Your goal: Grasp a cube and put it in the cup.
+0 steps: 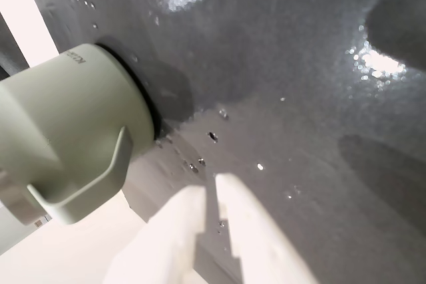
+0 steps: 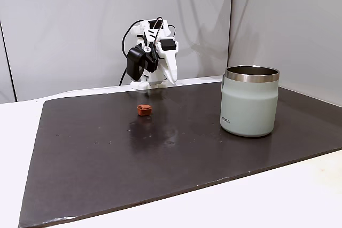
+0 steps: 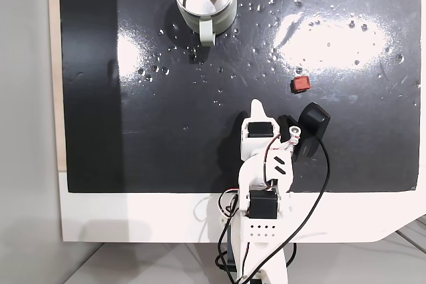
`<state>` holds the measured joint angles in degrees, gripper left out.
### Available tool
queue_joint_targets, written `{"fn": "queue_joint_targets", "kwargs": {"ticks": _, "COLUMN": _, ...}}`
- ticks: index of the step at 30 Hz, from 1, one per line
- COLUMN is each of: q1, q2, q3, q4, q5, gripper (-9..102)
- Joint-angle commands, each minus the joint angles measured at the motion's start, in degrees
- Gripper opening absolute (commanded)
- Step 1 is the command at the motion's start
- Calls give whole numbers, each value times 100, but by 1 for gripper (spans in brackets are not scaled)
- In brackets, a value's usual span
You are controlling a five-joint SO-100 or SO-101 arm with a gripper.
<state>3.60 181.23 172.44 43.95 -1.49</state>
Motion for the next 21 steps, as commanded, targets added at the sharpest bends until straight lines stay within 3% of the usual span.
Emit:
{"fn": "queue_joint_targets", "kwargs": {"ticks": 1, "q1": -149, "q2": 88, "q3": -26, "q4": -132, "q5": -79, "gripper": 0}}
{"fn": "queue_joint_targets", "kwargs": {"ticks": 21, "q1": -158, "q2": 88, "q3": -26, "q4": -132, "q5": 35, "gripper": 0}}
